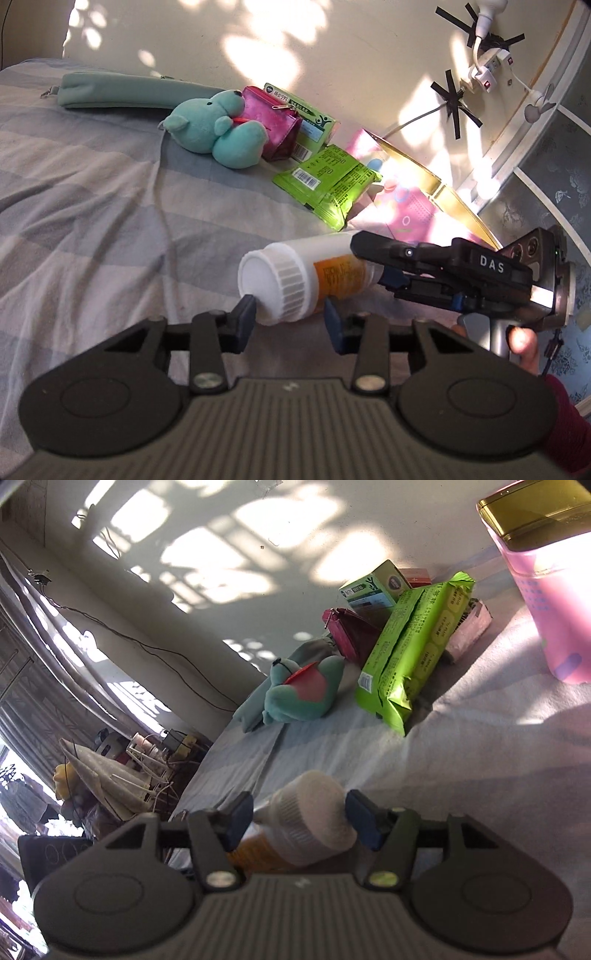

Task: Organize objects
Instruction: 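Lift the white pill bottle with the left tool, then carry the pill bottle into the pink tin and open the left tool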

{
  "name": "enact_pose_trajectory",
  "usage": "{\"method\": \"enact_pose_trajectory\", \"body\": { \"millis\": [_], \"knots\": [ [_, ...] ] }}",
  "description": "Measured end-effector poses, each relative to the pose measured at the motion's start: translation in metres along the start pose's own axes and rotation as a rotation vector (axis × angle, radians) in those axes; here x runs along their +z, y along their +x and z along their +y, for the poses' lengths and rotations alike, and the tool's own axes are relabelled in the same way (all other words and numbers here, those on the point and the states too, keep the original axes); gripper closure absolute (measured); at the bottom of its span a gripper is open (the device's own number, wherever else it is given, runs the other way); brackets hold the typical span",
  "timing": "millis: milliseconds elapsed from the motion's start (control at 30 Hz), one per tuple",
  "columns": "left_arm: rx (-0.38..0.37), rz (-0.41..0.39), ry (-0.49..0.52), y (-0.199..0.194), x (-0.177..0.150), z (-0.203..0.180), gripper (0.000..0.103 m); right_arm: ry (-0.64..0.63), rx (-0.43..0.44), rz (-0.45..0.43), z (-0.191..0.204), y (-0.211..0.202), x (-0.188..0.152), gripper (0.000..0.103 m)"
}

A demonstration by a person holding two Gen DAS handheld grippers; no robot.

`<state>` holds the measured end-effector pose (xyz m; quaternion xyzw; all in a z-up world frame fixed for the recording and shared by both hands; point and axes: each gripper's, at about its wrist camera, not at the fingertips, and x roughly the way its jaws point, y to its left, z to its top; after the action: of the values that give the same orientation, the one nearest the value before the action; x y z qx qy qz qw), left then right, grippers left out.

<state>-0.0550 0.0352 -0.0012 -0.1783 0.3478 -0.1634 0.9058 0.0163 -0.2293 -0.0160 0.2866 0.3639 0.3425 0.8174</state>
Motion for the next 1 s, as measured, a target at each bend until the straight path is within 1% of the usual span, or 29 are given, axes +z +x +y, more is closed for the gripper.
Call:
{"method": "enact_pose_trajectory", "body": {
  "millis": [100, 133, 233, 333, 400, 433, 467, 500, 567, 600, 633, 700, 733, 767, 867, 933, 1000],
  "knots": [
    [-0.003, 0.008, 0.033, 0.003, 0.007, 0.002, 0.060, -0.073, -0.008, 0.016, 0.007, -0.004, -0.003, 0.042],
    [-0.004, 0.014, 0.045, 0.004, 0.009, 0.002, 0.058, -0.105, -0.017, 0.018, 0.010, -0.004, -0.004, 0.042],
    [-0.003, 0.016, 0.078, 0.002, 0.012, 0.001, 0.047, -0.175, -0.035, 0.029, 0.018, -0.001, -0.007, 0.043],
    [-0.001, -0.005, 0.104, -0.003, 0.015, -0.001, 0.042, -0.222, -0.044, 0.040, 0.024, 0.002, -0.010, 0.045],
    [0.001, -0.025, 0.107, -0.007, 0.017, 0.000, 0.034, -0.243, -0.049, 0.037, 0.026, 0.002, -0.012, 0.045],
    [0.001, -0.039, 0.108, -0.010, 0.019, 0.000, 0.027, -0.252, -0.055, 0.032, 0.027, 0.002, -0.013, 0.045],
    [-0.002, -0.048, 0.109, -0.011, 0.020, 0.001, 0.025, -0.262, -0.064, 0.029, 0.029, 0.002, -0.013, 0.042],
    [-0.011, -0.048, 0.110, -0.011, 0.022, 0.001, 0.025, -0.275, -0.072, 0.031, 0.030, 0.002, -0.014, 0.039],
    [-0.027, -0.038, 0.112, -0.008, 0.024, 0.001, 0.028, -0.307, -0.090, 0.039, 0.033, 0.004, -0.014, 0.029],
    [-0.032, -0.031, 0.111, -0.006, 0.024, 0.001, 0.029, -0.326, -0.101, 0.046, 0.036, 0.007, -0.014, 0.028],
    [-0.041, -0.020, 0.109, -0.003, 0.024, 0.001, 0.035, -0.346, -0.108, 0.053, 0.038, 0.010, -0.015, 0.028],
    [-0.049, -0.023, 0.097, 0.000, 0.026, 0.004, 0.039, -0.367, -0.122, 0.047, 0.041, 0.013, -0.014, 0.030],
    [-0.046, -0.025, 0.095, 0.000, 0.026, 0.005, 0.041, -0.368, -0.115, 0.053, 0.040, 0.014, -0.012, 0.034],
    [-0.046, -0.025, 0.091, 0.001, 0.027, 0.005, 0.043, -0.362, -0.114, 0.059, 0.039, 0.015, -0.011, 0.034],
    [-0.056, -0.032, 0.077, -0.001, 0.032, 0.003, 0.043, -0.364, -0.118, 0.054, 0.040, 0.012, -0.012, 0.036],
    [-0.067, -0.042, 0.070, -0.002, 0.037, -0.001, 0.044, -0.369, -0.128, 0.026, 0.042, 0.007, -0.012, 0.042],
    [-0.077, -0.067, 0.092, -0.004, 0.044, -0.012, 0.044, -0.376, -0.135, -0.022, 0.045, -0.003, -0.010, 0.042]
  ]
}}
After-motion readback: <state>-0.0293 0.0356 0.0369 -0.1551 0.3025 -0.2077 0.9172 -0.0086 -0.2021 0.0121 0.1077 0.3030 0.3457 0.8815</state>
